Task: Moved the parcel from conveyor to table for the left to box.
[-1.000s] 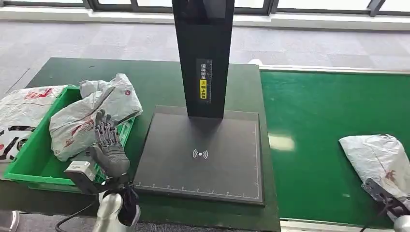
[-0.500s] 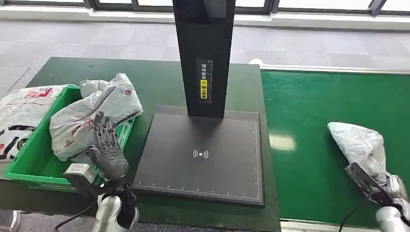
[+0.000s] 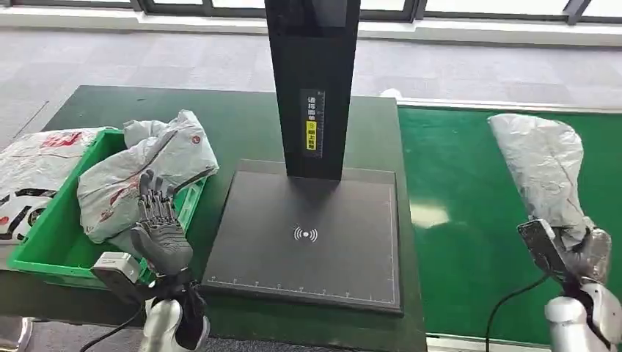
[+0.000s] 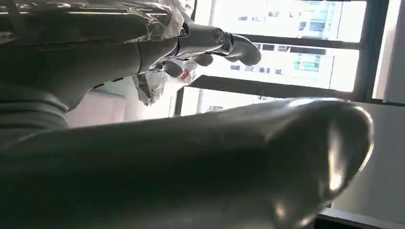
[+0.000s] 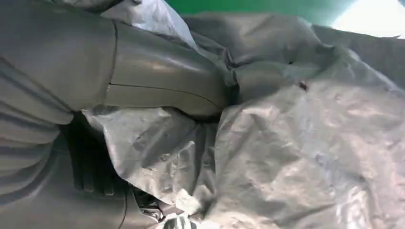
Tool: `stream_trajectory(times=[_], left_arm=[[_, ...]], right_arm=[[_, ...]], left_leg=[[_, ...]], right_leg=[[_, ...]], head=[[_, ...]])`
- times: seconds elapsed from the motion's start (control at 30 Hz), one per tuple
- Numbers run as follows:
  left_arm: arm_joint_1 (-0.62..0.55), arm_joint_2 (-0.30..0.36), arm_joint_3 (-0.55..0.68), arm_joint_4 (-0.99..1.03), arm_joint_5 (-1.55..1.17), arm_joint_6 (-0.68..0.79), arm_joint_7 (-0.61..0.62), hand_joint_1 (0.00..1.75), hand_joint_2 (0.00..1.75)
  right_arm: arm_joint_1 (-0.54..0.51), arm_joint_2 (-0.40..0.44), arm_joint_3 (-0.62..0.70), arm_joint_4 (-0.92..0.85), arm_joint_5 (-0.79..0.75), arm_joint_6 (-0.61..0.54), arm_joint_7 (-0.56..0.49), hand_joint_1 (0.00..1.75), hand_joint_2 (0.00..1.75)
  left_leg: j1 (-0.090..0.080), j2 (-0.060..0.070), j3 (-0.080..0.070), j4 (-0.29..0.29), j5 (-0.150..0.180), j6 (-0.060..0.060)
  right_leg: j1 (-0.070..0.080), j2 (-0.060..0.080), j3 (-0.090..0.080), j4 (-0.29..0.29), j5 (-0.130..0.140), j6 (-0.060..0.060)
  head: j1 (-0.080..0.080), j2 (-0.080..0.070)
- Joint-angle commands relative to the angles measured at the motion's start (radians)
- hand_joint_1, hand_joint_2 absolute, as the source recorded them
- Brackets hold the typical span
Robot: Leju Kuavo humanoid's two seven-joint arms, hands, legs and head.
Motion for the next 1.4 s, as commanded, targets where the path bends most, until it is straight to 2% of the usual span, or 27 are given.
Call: stream_trajectory(times=[0.03,0.13,0.23,0.3,0.37,0.47,0.53,0.63,0.67,0.77,0.83,0.87,0.9,1.03,1.1,1.27,1.4], left_arm=[[0.012,0.004,0.0,-0.008,0.003,0.018,0.003,0.0,0.0],[0.01,0.003,-0.002,0.0,0.0,0.009,0.003,0.0,0.0],[-0.014,0.001,-0.016,0.028,-0.007,0.007,0.003,0.0,0.0],[-0.037,-0.003,-0.022,0.047,-0.007,0.015,0.003,0.0,0.0],[-0.037,-0.003,-0.022,0.047,-0.007,0.015,0.003,0.0,0.0],[-0.037,-0.005,-0.027,0.054,-0.002,0.017,0.003,0.0,0.0],[-0.041,-0.008,-0.039,0.063,-0.005,0.013,0.003,0.0,0.0],[-0.088,-0.008,-0.08,0.123,-0.007,0.016,0.003,0.0,0.0],[-0.104,-0.01,-0.085,0.14,-0.007,0.02,0.003,0.0,0.0],[-0.104,-0.01,-0.085,0.14,-0.007,0.02,0.003,0.0,0.0],[-0.124,-0.01,-0.093,0.164,-0.006,0.022,0.003,0.0,0.0],[-0.155,-0.009,-0.112,0.201,-0.006,0.036,0.003,0.0,0.0],[-0.151,-0.006,-0.118,0.197,-0.005,0.037,0.003,0.0,0.0],[-0.141,0.0,-0.126,0.195,-0.004,0.036,0.003,0.0,0.0],[-0.147,0.006,-0.135,0.216,-0.009,0.039,0.003,0.0,0.0],[-0.148,0.007,-0.135,0.217,-0.009,0.04,0.003,0.0,0.0],[-0.139,0.007,-0.136,0.204,-0.01,0.045,0.003,0.0,0.0]], right_arm=[[0.242,0.112,0.258,-0.482,0.008,-0.154,-0.026,1.75,1.75],[0.227,0.148,0.393,-0.494,0.044,-0.185,-0.036,1.75,1.75],[0.284,0.202,0.509,-0.578,0.097,-0.189,-0.065,1.75,1.75],[0.324,0.251,0.586,-0.608,0.153,-0.189,-0.101,1.75,1.75],[0.324,0.251,0.586,-0.608,0.153,-0.189,-0.101,1.75,1.75],[0.331,0.275,0.691,-0.569,0.147,-0.189,-0.133,1.75,1.75],[0.332,0.309,0.725,-0.547,0.17,-0.189,-0.129,1.75,1.75],[0.316,0.317,0.776,-0.472,0.165,-0.189,-0.06,1.75,1.75],[0.309,0.304,0.801,-0.437,0.123,-0.189,-0.043,1.75,1.75],[0.309,0.304,0.801,-0.437,0.123,-0.189,-0.043,1.75,1.75],[0.293,0.277,0.836,-0.417,0.028,-0.17,-0.03,1.75,1.75],[0.228,0.278,0.81,-0.291,-0.126,-0.068,-0.037,1.75,1.75],[0.206,0.286,0.795,-0.255,-0.153,-0.045,-0.05,1.75,1.75],[0.154,0.298,0.745,-0.158,-0.205,-0.01,-0.071,1.75,1.75],[0.129,0.304,0.702,-0.089,-0.211,-0.011,-0.08,1.75,1.75],[0.12,0.307,0.685,-0.062,-0.213,-0.018,-0.093,1.75,1.75],[0.091,0.311,0.657,-0.015,-0.214,-0.01,-0.089,1.75,1.75]], left_leg=[[0.0,0.001,0.002,-0.002,0.0,0.0],[0.001,0.007,-0.006,-0.004,-0.001,0.0],[0.001,0.005,-0.007,-0.003,-0.001,-0.001],[0.001,0.003,-0.007,-0.003,0.0,-0.001],[0.002,0.001,-0.005,-0.003,0.0,-0.001],[0.002,0.002,0.003,-0.002,0.0,-0.002],[0.003,0.002,0.004,-0.005,0.001,-0.001],[0.002,0.003,0.002,-0.003,0.001,-0.001],[0.003,0.003,0.001,-0.003,0.001,-0.001],[0.003,0.003,0.001,-0.003,0.001,-0.001],[0.003,0.004,0.002,-0.004,0.002,-0.001],[0.002,0.001,0.001,-0.003,0.002,-0.001],[0.003,0.001,0.002,-0.004,0.003,-0.001],[0.002,0.007,-0.004,-0.003,0.002,-0.001],[0.002,0.006,-0.003,-0.005,0.003,0.0],[0.003,0.005,0.006,-0.007,0.003,0.0],[0.002,0.006,0.004,-0.004,0.002,0.0]], right_leg=[[0.001,0.0,0.001,-0.001,-0.001,-0.002],[0.002,0.005,0.0,-0.002,0.0,-0.004],[0.001,0.004,0.0,-0.001,-0.001,-0.003],[0.002,0.001,0.0,-0.001,-0.001,-0.004],[0.002,-0.001,0.0,-0.001,-0.002,-0.003],[0.002,0.0,0.001,0.0,-0.002,-0.003],[0.003,0.0,0.002,-0.002,-0.001,-0.004],[0.003,0.002,0.001,-0.001,-0.001,-0.003],[0.003,0.002,0.001,-0.001,-0.001,-0.004],[0.003,0.002,0.001,-0.001,-0.001,-0.004],[0.004,0.002,0.001,-0.002,0.0,-0.004],[0.003,0.0,0.001,-0.001,-0.001,-0.003],[0.003,-0.001,0.002,-0.004,0.0,-0.004],[0.002,0.005,0.002,-0.003,0.001,-0.003],[0.003,0.004,0.002,-0.005,0.002,-0.004],[0.004,0.003,0.005,-0.007,0.003,-0.005],[0.003,0.005,0.002,-0.004,0.002,-0.004]], head=[[0.0,0.0],[0.0,0.0],[0.0,0.0],[0.0,0.0],[0.0,0.0],[0.0,0.0],[0.0,0.0],[0.0,0.0],[0.0,0.0],[0.0,0.0],[0.0,0.0],[0.0,0.0],[0.0,0.0],[0.0,0.0],[0.0,0.0],[0.0,0.0],[0.0,0.0]])
